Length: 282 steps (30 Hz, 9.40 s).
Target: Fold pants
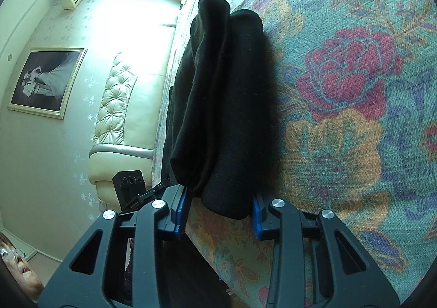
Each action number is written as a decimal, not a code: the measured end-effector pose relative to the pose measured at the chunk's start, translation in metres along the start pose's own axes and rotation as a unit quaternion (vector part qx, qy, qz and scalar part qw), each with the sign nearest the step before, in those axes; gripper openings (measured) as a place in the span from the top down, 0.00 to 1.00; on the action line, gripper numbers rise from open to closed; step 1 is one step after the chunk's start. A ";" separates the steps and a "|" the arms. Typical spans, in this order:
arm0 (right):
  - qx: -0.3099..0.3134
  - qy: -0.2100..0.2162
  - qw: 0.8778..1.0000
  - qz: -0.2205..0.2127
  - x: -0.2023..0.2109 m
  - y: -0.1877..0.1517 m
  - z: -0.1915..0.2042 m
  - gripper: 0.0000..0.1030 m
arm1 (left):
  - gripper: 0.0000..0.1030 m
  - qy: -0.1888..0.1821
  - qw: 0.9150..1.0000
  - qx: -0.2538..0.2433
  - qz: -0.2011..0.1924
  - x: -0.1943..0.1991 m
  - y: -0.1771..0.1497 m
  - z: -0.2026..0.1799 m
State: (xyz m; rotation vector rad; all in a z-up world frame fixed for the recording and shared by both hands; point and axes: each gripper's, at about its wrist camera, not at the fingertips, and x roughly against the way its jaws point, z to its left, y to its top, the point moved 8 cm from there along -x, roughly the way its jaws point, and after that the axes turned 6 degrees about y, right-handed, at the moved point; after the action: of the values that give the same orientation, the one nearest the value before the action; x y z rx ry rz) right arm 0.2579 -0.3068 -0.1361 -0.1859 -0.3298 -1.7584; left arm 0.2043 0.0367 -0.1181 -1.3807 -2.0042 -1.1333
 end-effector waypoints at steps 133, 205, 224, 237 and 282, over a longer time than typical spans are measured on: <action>0.042 -0.228 0.954 -0.189 0.046 -0.044 -0.008 0.17 | 0.17 0.116 0.988 -0.014 -0.102 0.007 0.002 0.000; 0.260 -0.354 0.883 -0.168 -0.029 -0.115 0.093 0.16 | 0.16 0.331 0.922 -0.089 -0.181 0.061 -0.048 -0.081; 0.263 -0.352 0.882 -0.169 -0.028 -0.115 0.095 0.16 | 0.16 0.336 0.922 -0.091 -0.172 0.055 -0.050 -0.082; 0.265 -0.352 0.882 -0.168 -0.028 -0.115 0.098 0.16 | 0.16 0.331 0.924 -0.086 -0.173 0.055 -0.049 -0.084; 0.261 -0.353 0.884 -0.158 -0.030 -0.114 0.093 0.16 | 0.16 0.345 0.913 -0.117 -0.183 0.053 -0.049 -0.106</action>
State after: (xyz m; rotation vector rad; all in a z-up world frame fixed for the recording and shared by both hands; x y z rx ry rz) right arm 0.1476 -0.2276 -0.0713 -0.3971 -1.4146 -1.7954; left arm 0.1300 -0.0299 -0.0381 -0.5483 -1.6526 -1.7698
